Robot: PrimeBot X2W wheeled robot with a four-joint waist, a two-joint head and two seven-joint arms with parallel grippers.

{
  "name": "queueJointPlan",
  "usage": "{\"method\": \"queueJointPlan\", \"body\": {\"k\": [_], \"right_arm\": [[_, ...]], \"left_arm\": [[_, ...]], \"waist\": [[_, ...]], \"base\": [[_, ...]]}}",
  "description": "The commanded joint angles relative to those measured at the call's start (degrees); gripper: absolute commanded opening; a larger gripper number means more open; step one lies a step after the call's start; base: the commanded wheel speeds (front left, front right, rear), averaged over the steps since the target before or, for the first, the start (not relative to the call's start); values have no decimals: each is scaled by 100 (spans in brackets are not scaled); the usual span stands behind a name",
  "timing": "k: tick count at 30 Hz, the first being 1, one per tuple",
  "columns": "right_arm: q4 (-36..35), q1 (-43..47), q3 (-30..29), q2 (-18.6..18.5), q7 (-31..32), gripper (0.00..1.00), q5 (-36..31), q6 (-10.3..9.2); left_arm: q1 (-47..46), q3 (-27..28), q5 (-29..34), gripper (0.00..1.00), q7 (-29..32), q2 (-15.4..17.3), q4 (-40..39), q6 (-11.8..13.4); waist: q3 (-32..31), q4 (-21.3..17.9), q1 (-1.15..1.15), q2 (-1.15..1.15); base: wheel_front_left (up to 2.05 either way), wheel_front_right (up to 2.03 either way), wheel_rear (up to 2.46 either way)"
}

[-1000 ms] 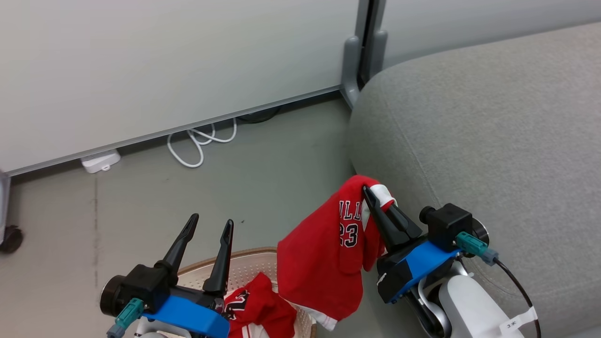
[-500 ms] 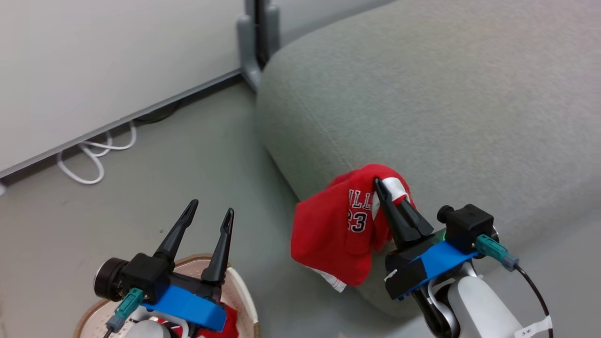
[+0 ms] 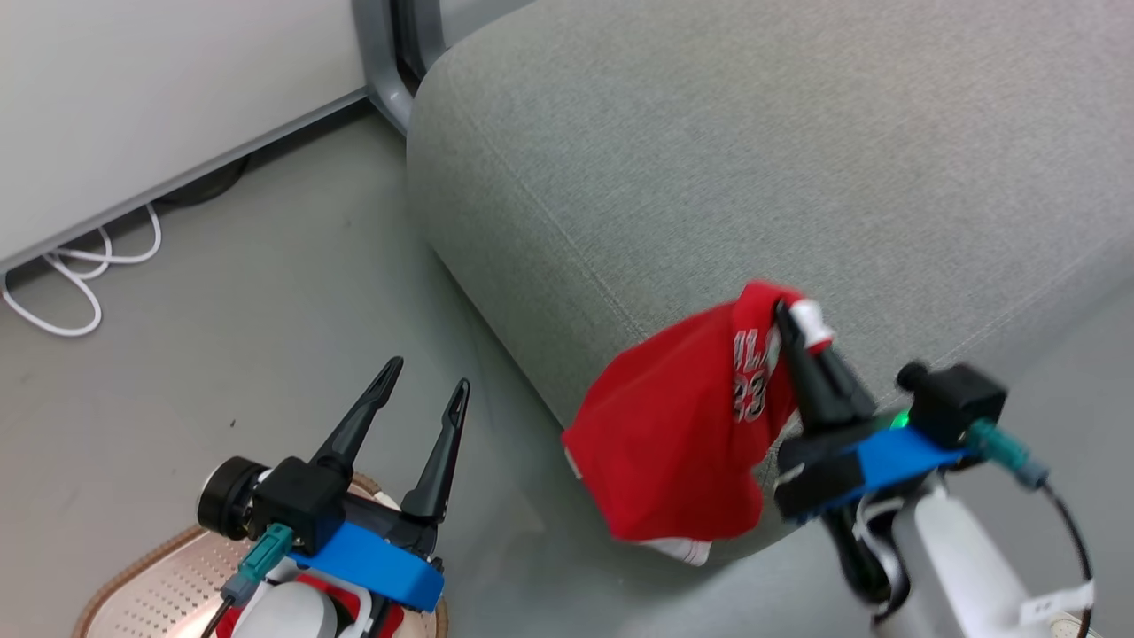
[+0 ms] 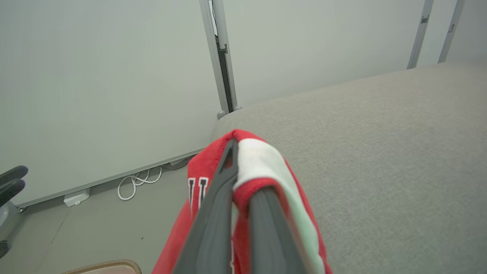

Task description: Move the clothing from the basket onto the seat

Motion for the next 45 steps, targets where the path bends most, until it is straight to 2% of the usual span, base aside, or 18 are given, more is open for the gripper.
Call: {"method": "queueJointPlan", "body": {"k": [1,5,9,12,18,24,30,31,32,33,38,45], "right_arm": [[10,-253,-95,3,-44,0,36,3],[290,-1021,-568,1,-46,0,0,3],[797,-2237,-1391,8,-63,0,39,3],[1225,-3160,-2031,-4,-82,0,-270,3],[1837,-4659,-3360,-584,-71,0,-1075,3],[2319,-5264,-3996,-941,-3,0,-1652,3],[2978,-5300,-4351,-1076,133,1,-2015,3],[3099,-5272,-4393,-1068,160,25,-2084,3],[3189,-5254,-4415,-1050,166,60,-2136,3],[3266,-5248,-4441,-1036,147,100,-2188,3],[3561,-5157,-4442,-1005,14,100,-2433,3],[3779,-4584,-3813,-1078,-138,100,-2608,2]], "left_arm": [[-111,-21,-10,100,-29,53,-21,-41],[-333,-112,57,100,-28,150,-102,-42],[-678,-238,116,100,-28,325,-266,-42],[-945,-384,156,100,-20,468,-373,-41],[-1542,-634,271,100,79,667,-735,-41],[-1926,-728,359,100,46,685,-881,-36],[-2035,-698,388,100,11,652,-902,3],[-2035,-689,393,100,3,656,-888,8],[-2028,-674,388,100,-3,658,-872,12],[-2022,-660,377,100,-6,660,-853,14],[-2027,-643,351,100,-21,607,-753,13],[-1819,-589,239,100,-26,336,-492,-4]], "waist": [[101,77,0,0],[504,239,0,0],[1150,474,0,0],[1636,688,0,0],[2684,1215,0,0],[3305,1601,0,0],[3456,1783,0,0],[3451,1794,0,0],[3439,1799,0,0],[3421,1799,0,0],[3229,1791,0,0],[2494,1929,0,0]], "base": [[0,0,0],[0,0,0],[0,0,0],[0,0,0],[0,0,0],[0,0,0],[0,0,0],[0,0,0],[0,0,0],[0,0,0],[0,0,0],[0,0,0]]}}
